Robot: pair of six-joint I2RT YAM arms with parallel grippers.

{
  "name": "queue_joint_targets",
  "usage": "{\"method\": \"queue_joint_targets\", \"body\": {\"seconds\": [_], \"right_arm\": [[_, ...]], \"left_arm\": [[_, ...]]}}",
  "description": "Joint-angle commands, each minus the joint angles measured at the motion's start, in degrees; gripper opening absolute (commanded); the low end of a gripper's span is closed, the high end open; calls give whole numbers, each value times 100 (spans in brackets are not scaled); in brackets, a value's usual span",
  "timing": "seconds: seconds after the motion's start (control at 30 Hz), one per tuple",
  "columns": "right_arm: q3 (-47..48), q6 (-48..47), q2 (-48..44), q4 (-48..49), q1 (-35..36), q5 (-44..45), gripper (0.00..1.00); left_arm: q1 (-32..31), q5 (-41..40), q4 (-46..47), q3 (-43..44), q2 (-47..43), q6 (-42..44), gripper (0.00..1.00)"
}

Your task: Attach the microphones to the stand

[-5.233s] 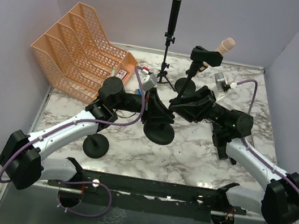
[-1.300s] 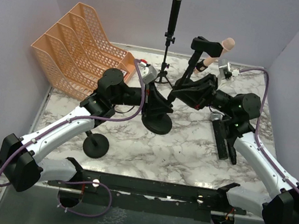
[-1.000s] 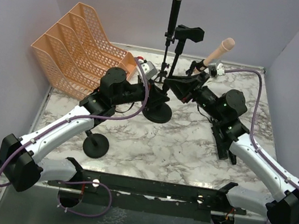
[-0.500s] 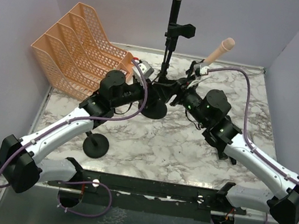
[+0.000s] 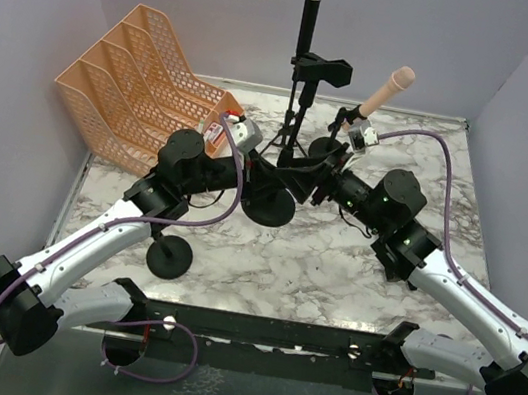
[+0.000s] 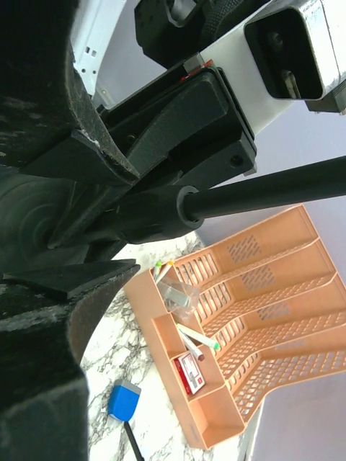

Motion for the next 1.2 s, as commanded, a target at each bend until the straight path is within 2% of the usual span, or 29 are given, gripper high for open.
{"method": "queue_joint_targets", "body": {"seconds": [0.0, 0.07, 0.2, 0.37, 0.53, 0.7, 0.73, 0.8, 0.83, 0.9, 0.93, 0.97, 1.17], "right_arm": [[62, -56, -6, 79, -15, -483, 49], [122, -53, 53, 122, -15, -571, 47], [175, 62, 151, 247, -15, -593, 30], [33, 15, 240, 378, -18, -117, 2], [80, 163, 563, 114, -7, 1225, 1], [432, 725, 771, -768, 410, 3025, 1], [470, 767, 799, -859, 484, 3261, 1], [307, 789, 791, -600, 498, 3098, 1], [221, 758, 748, -421, 495, 2870, 2], [139, 781, 649, -313, 498, 2635, 29], [137, 792, 595, -333, 497, 2612, 39], [146, 801, 531, -377, 496, 2621, 46], [367, 703, 68, -751, 495, 2958, 52]], "left_arm": [[12, 577, 624, -23, -149, -79, 0], [13, 703, 643, -40, -127, -77, 0], [11, 836, 732, -106, -87, -107, 0], [9, 578, 777, -93, 1, -137, 0], [8, -687, 646, 3, 233, -168, 0], [11, -1247, 973, -222, 476, -341, 0], [9, -1316, 1000, -257, 502, -358, 0], [9, -1352, 1014, -301, 546, -349, 0], [13, -1333, 1014, -317, 552, -345, 0], [11, -1191, 1014, -376, 535, -332, 0], [13, -1092, 1012, -415, 506, -321, 0], [13, -1006, 1006, -461, 471, -318, 0], [8, -397, 860, -713, 249, -370, 0]]}}
